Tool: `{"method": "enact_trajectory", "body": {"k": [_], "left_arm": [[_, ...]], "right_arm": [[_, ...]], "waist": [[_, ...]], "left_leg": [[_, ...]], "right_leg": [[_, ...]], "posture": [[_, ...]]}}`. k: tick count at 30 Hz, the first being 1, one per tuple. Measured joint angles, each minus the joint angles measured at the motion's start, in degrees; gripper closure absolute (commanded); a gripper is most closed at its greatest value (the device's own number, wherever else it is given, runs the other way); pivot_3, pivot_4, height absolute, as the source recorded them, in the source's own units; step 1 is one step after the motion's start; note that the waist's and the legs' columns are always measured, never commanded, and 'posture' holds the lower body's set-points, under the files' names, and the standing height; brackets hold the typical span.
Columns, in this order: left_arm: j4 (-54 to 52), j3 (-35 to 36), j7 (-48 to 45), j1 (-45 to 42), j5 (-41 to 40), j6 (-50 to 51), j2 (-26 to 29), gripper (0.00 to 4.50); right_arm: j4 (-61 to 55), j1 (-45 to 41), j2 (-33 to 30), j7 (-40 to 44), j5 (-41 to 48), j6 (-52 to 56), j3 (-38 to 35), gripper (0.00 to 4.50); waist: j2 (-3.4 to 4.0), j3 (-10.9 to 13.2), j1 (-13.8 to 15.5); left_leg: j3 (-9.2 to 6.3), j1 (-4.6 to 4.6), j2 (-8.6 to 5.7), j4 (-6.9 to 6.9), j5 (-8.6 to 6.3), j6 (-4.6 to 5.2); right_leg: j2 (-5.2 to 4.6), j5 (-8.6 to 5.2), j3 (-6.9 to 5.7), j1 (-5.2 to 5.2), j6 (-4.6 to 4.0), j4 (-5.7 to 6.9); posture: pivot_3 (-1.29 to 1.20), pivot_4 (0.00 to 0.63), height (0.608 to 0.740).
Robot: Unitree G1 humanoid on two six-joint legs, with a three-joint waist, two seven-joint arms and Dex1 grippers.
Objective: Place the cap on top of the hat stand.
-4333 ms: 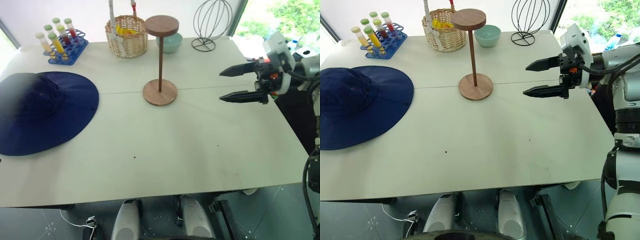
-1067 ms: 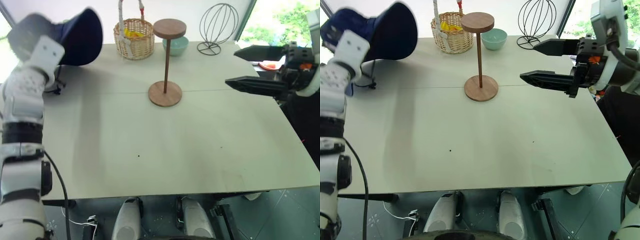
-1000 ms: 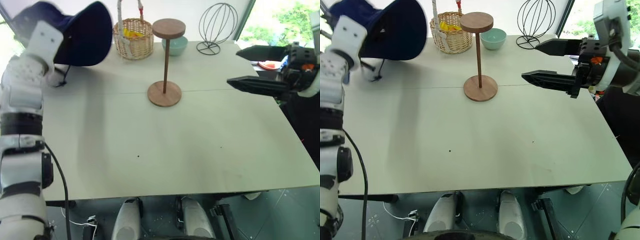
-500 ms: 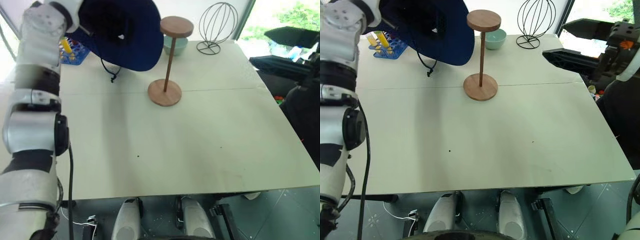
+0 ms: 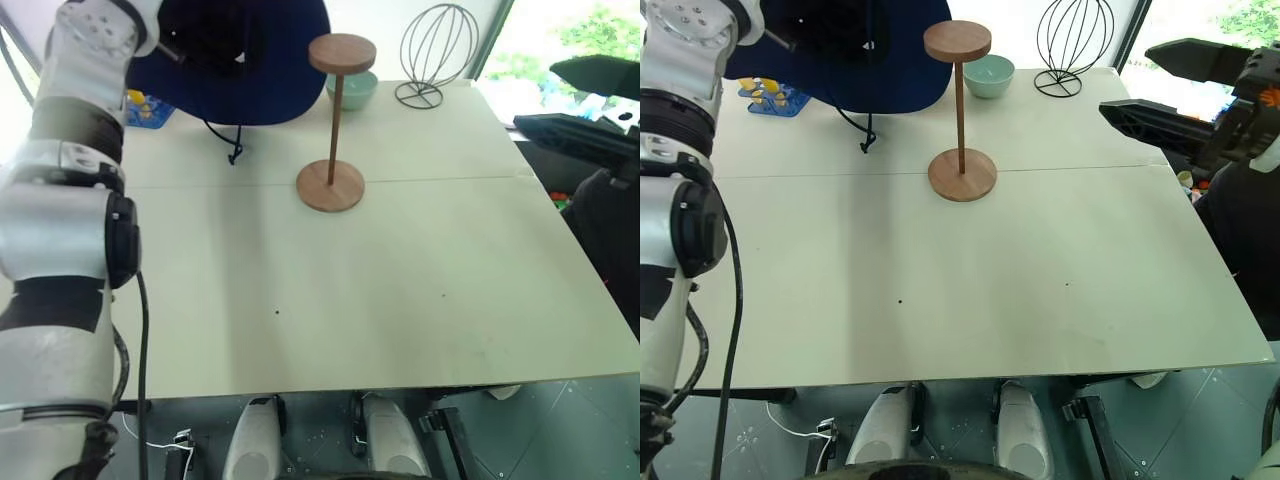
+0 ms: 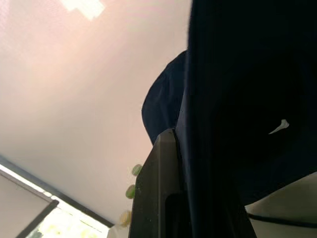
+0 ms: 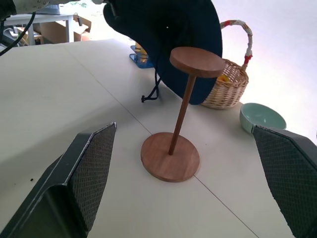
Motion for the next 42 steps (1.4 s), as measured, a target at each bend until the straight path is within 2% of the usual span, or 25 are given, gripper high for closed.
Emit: {"method": "enact_trajectory", "body": {"k": [8, 15, 19, 30, 34, 42], "left_arm": [[0.7, 1.3, 0.3, -4.9, -2.1, 0.0, -6.3, 4.48], [1.5, 2.1, 0.7, -6.5, -3.7, -0.2, -9.0, 4.48], [0.7, 2.1, -2.7, -6.5, -4.5, -1.4, -9.0, 4.48], [-13.1, 2.1, -9.5, -4.4, -8.0, -1.9, -9.9, 4.48], [-23.4, 1.7, -10.4, 1.9, -7.9, -3.4, -8.0, 4.48], [-44.7, 0.8, -8.6, 20.0, -3.6, -13.5, 0.3, 4.48]], "right_arm": [[-0.2, 1.7, -0.4, -0.2, 0.1, 0.0, -0.7, 0.00], [-2.1, 2.9, -0.5, -1.8, 1.1, 0.3, -2.2, 0.00], [-2.4, 3.9, -0.5, -3.0, 1.8, 0.9, -3.1, 0.00], [-2.4, 4.8, -0.5, -4.0, 2.5, 1.2, -3.8, 0.00], [-2.3, 4.8, -0.5, -4.1, 2.5, 1.1, -3.8, 0.00], [-2.2, 5.4, -0.3, -5.2, 2.4, 0.7, -3.9, 0.00]], "waist": [[-0.10, 0.1, -0.6], [-0.10, 0.1, -0.5], [-0.10, 0.1, -0.4], [-0.10, 0.1, -0.5], [-0.06, 0.1, -0.8], [-0.04, 0.1, -0.4]], "left_leg": [[0.01, 0.04, -0.03, -0.04, -0.01, 0.02], [0.01, 0.07, -0.03, -0.06, -0.01, 0.02], [0.01, 0.06, -0.03, -0.06, -0.01, 0.02], [0.02, 0.07, -0.03, -0.03, -0.01, 0.02], [0.06, 0.17, -0.02, -0.08, -0.01, 0.03], [0.09, 0.15, -0.01, 0.02, 0.00, 0.04]], "right_leg": [[0.00, 0.01, 0.06, -0.01, 0.05, 0.02], [0.00, 0.00, 0.07, -0.01, 0.07, 0.04], [0.00, 0.00, 0.08, -0.01, 0.06, 0.03], [0.01, 0.00, 0.13, 0.00, 0.05, 0.04], [0.04, 0.00, 0.22, -0.01, 0.06, 0.10], [0.07, 0.05, 0.26, 0.01, 0.11, 0.13]], "posture": [[0.00, 0.150, 0.735], [0.00, 0.150, 0.735], [0.00, 0.150, 0.735], [0.00, 0.150, 0.735], [0.00, 0.150, 0.735], [0.00, 0.150, 0.735]]}}
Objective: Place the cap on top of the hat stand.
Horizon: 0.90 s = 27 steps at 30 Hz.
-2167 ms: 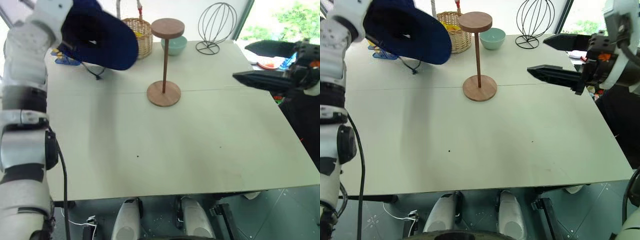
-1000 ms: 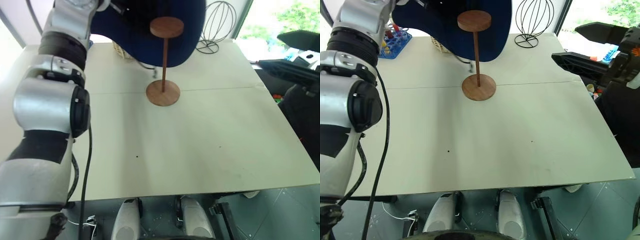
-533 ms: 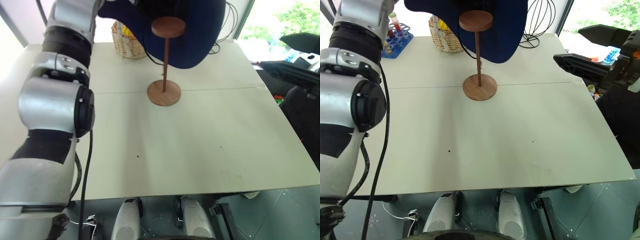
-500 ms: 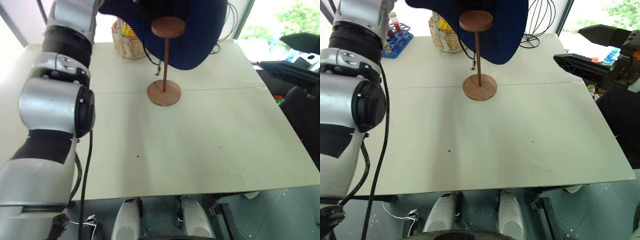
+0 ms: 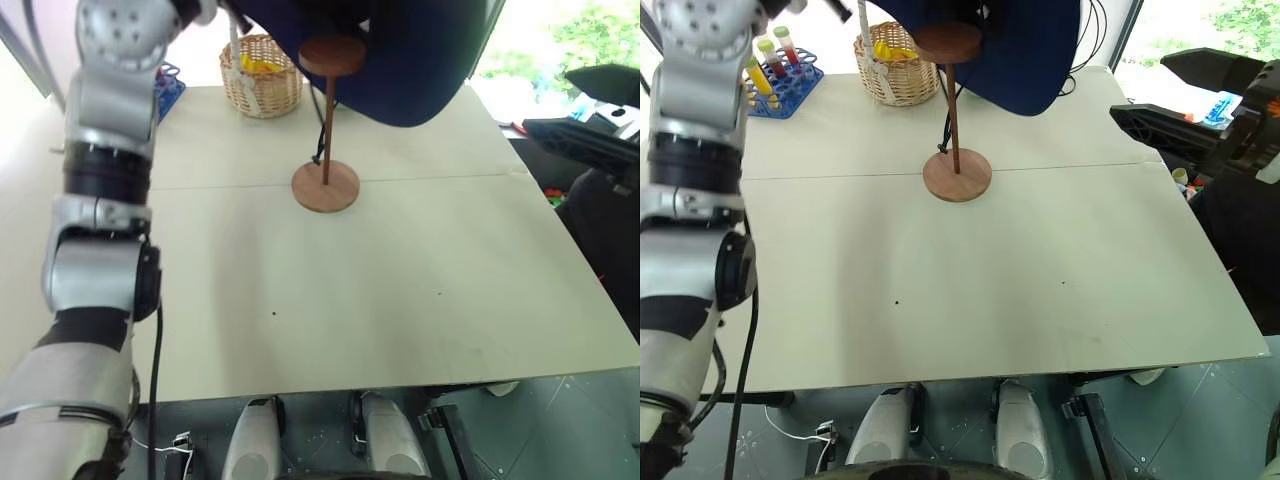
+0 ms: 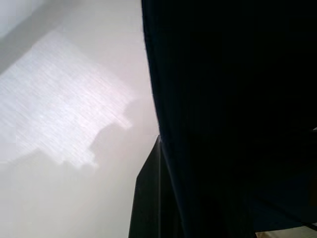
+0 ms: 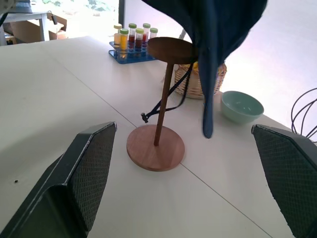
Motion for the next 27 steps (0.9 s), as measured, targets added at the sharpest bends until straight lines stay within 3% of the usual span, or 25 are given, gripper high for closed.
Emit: {"method": "enact_trajectory", "body": {"k": [7, 15, 27], "left_arm": [[-10.1, 0.9, 7.6, 13.0, 3.7, -15.0, 3.5, 4.48], [-16.0, 3.1, 15.3, 24.3, 8.2, -19.6, 3.7, 4.48], [-15.8, 2.9, 29.9, 41.9, 23.0, -31.8, 6.6, 4.48]], "right_arm": [[1.6, -0.2, 0.3, -0.1, -0.3, -1.3, 1.6, 0.00], [4.3, -3.6, 0.6, -0.8, -0.8, -2.8, 5.5, 0.00], [5.1, -2.4, 0.1, 0.6, -1.9, -3.0, 6.6, 0.00]], "waist": [[0.01, 0.0, 0.1], [0.05, 0.0, 0.1], [0.08, -0.1, 0.1]], "left_leg": [[0.03, -0.06, 0.00, 0.52, -0.11, 0.18], [0.08, -0.06, 0.00, 0.62, -0.13, 0.21], [0.11, -0.05, 0.01, 0.62, -0.15, 0.24]], "right_leg": [[-0.01, 0.08, 0.07, 0.18, 0.07, 0.00], [-0.01, 0.15, 0.15, 0.21, 0.11, 0.00], [-0.03, 0.15, 0.15, 0.20, 0.10, -0.02]], "posture": [[0.00, 0.150, 0.735], [0.00, 0.150, 0.735], [0.00, 0.150, 0.735]]}}
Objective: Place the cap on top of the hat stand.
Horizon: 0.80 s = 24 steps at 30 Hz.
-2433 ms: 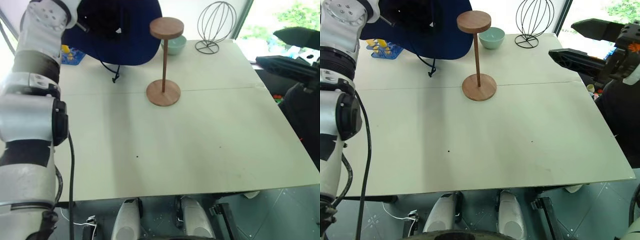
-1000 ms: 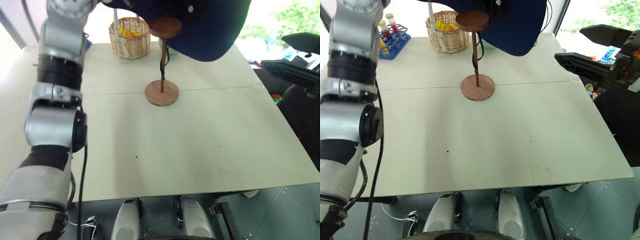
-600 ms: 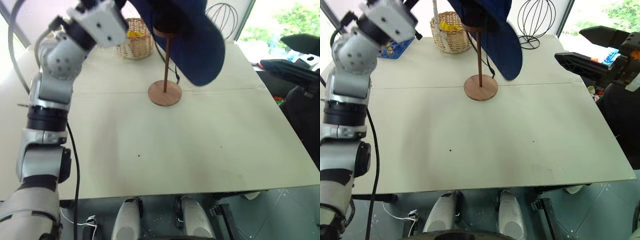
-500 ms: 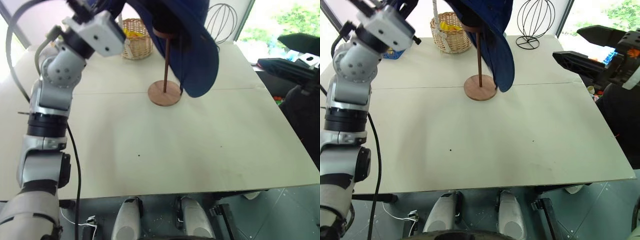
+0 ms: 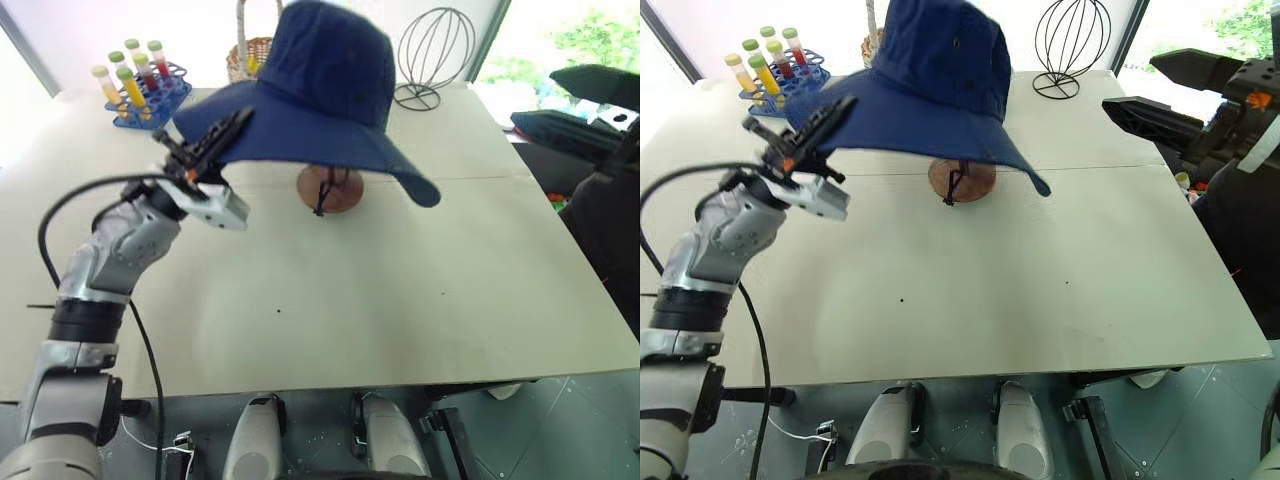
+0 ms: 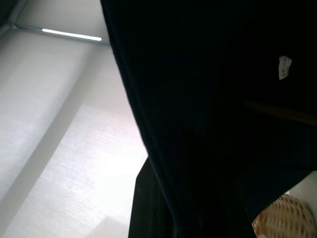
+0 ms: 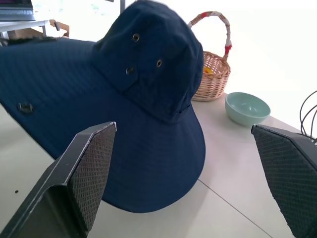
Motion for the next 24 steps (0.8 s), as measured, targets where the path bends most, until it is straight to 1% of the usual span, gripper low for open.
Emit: {"method": "enact_trajectory", "body": {"k": [3, 8, 13, 17, 20, 21, 22, 24], "left_arm": [[0.2, -0.2, 3.4, 3.4, 4.3, -1.1, 0.3, 4.48], [1.8, -1.0, 8.4, 6.9, 10.3, -1.4, 1.7, 4.48], [5.4, -4.5, 12.5, 7.6, 15.2, -1.3, 2.8, 4.48], [6.6, -5.7, 14.0, 7.3, 16.2, -1.0, 3.3, 4.48], [6.6, -6.5, 13.3, 6.3, 15.2, -1.1, 3.3, 3.67], [6.6, -6.5, 12.5, 6.0, 14.2, -1.2, 3.4, 3.15], [6.4, -6.5, 11.9, 5.9, 13.3, -1.2, 3.4, 2.74], [6.0, -6.5, 10.1, 5.7, 10.8, -1.2, 3.8, 1.71]], "right_arm": [[-0.3, 2.0, -0.1, 1.4, -0.9, 0.0, 0.1, 0.00], [-0.4, 1.9, -0.1, 1.7, -1.3, 0.0, 0.4, 0.00], [-0.4, 1.8, -0.1, 1.6, -1.4, 0.0, 0.7, 0.00], [-0.3, 1.8, -0.1, 1.9, -1.8, 0.0, 0.9, 0.00], [-0.2, 1.8, -0.1, 2.1, -2.2, 0.0, 1.3, 0.00], [-0.2, 1.7, -0.1, 2.2, -2.3, 0.0, 1.6, 0.00], [-0.1, 1.7, -0.1, 2.4, -2.4, 0.0, 1.8, 0.00], [0.2, 1.5, -0.1, 2.7, -2.7, 0.0, 2.2, 0.00]], "waist": [[0.01, 0.0, 0.0], [0.12, -0.1, 0.0], [0.14, -0.1, 0.1], [0.14, -0.1, 0.0], [0.14, -0.1, 0.1], [0.14, -0.1, 0.0], [0.14, -0.1, 0.0], [0.14, -0.1, 0.0]], "left_leg": [[0.01, 0.00, 0.01, 0.01, -0.01, 0.01], [0.04, 0.01, 0.01, 0.00, -0.02, 0.02], [0.05, 0.00, 0.02, 0.00, -0.04, 0.04], [0.07, 0.00, 0.02, 0.00, -0.05, 0.05], [0.08, 0.00, 0.02, 0.00, -0.05, 0.05], [0.09, 0.00, 0.02, 0.00, -0.06, 0.05], [0.10, 0.00, 0.02, 0.00, -0.06, 0.05], [0.10, 0.01, 0.02, -0.01, -0.06, 0.06]], "right_leg": [[0.00, 0.00, 0.00, -0.01, 0.00, 0.00], [-0.01, 0.00, 0.00, -0.01, -0.02, 0.00], [-0.04, -0.09, 0.00, -0.02, -0.19, -0.01], [-0.05, -0.09, 0.00, -0.03, -0.19, -0.01], [-0.06, -0.10, 0.00, -0.03, -0.19, -0.01], [-0.07, -0.10, 0.00, -0.03, -0.19, -0.02], [-0.07, -0.10, 0.00, -0.03, -0.19, -0.02], [-0.07, -0.10, 0.00, -0.04, -0.19, -0.01]], "posture": [[0.00, 0.150, 0.735], [0.00, 0.150, 0.735], [0.00, 0.150, 0.735], [0.00, 0.150, 0.735], [0.00, 0.150, 0.735], [0.00, 0.150, 0.735], [0.00, 0.150, 0.735], [0.00, 0.150, 0.735]]}}
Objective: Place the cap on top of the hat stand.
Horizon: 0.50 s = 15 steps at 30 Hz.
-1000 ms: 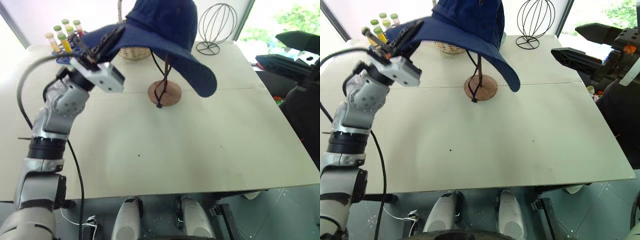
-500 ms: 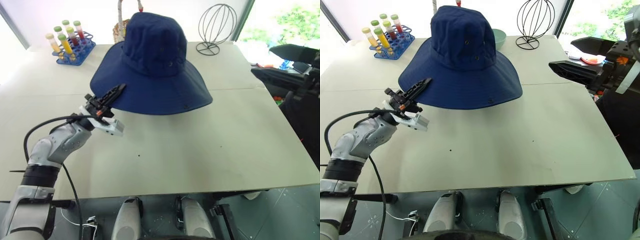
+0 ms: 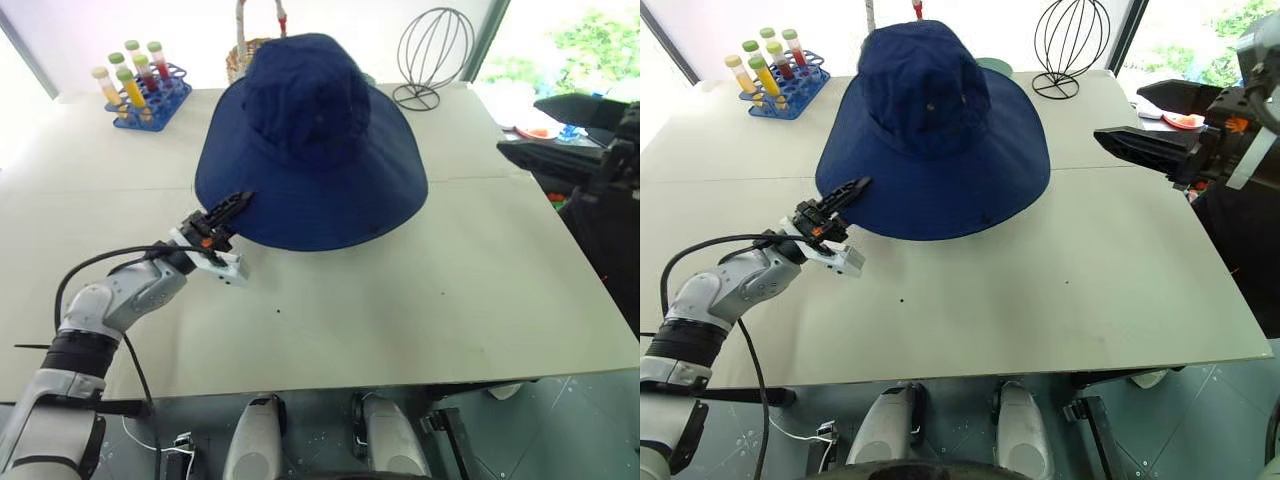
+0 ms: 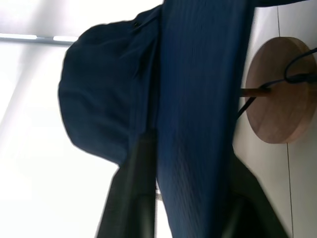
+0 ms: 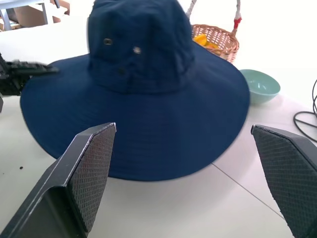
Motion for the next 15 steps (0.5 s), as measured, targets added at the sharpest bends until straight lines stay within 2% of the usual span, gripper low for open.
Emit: {"method": "enact_trajectory", "body": {"k": [1, 5, 11, 13, 15], "left_arm": [[-0.7, 0.0, -1.5, 0.1, -1.7, 0.1, 0.5, 1.23], [-5.5, 1.9, -7.0, 1.9, -8.5, 0.6, 2.9, 1.23], [-12.3, 7.9, -15.0, 10.8, -18.6, 2.8, 7.7, 1.23], [-14.4, 9.5, -18.1, 13.2, -23.5, 4.2, 8.8, 1.23], [-17.6, 11.1, -23.9, 17.0, -31.7, 7.2, 10.8, 1.23]], "right_arm": [[0.3, -0.2, 0.0, 0.2, -0.2, -0.1, 0.3, 0.00], [1.6, -1.4, 0.2, 0.9, -0.9, -0.9, 1.9, 0.00], [4.8, -4.5, 0.7, 2.8, -3.2, -3.0, 5.5, 0.00], [5.8, -5.4, 1.1, 3.6, -4.1, -3.8, 6.5, 0.00], [7.0, -6.6, 1.4, 4.8, -5.2, -4.7, 8.1, 0.00]], "waist": [[0.00, 0.0, 0.0], [0.01, 0.0, -0.1], [0.07, 0.0, -0.2], [0.07, 0.0, 0.0], [0.07, 0.0, -0.1]], "left_leg": [[0.00, 0.00, 0.00, 0.00, 0.00, 0.00], [0.02, 0.00, 0.01, -0.01, -0.02, 0.03], [0.06, 0.01, 0.03, -0.03, -0.04, 0.05], [0.06, -0.01, 0.03, -0.02, -0.05, 0.05], [0.09, -0.03, 0.03, -0.02, -0.08, 0.00]], "right_leg": [[0.00, 0.00, 0.00, -0.01, -0.01, 0.00], [-0.01, -0.02, 0.00, -0.02, -0.03, -0.01], [-0.01, -0.03, 0.01, -0.06, -0.05, -0.02], [-0.03, -0.03, 0.01, -0.05, -0.06, -0.05], [-0.05, -0.03, 0.01, -0.07, -0.06, -0.11]], "posture": [[0.00, 0.150, 0.735], [0.00, 0.150, 0.735], [0.00, 0.150, 0.735], [0.00, 0.150, 0.735], [0.00, 0.150, 0.735]]}}
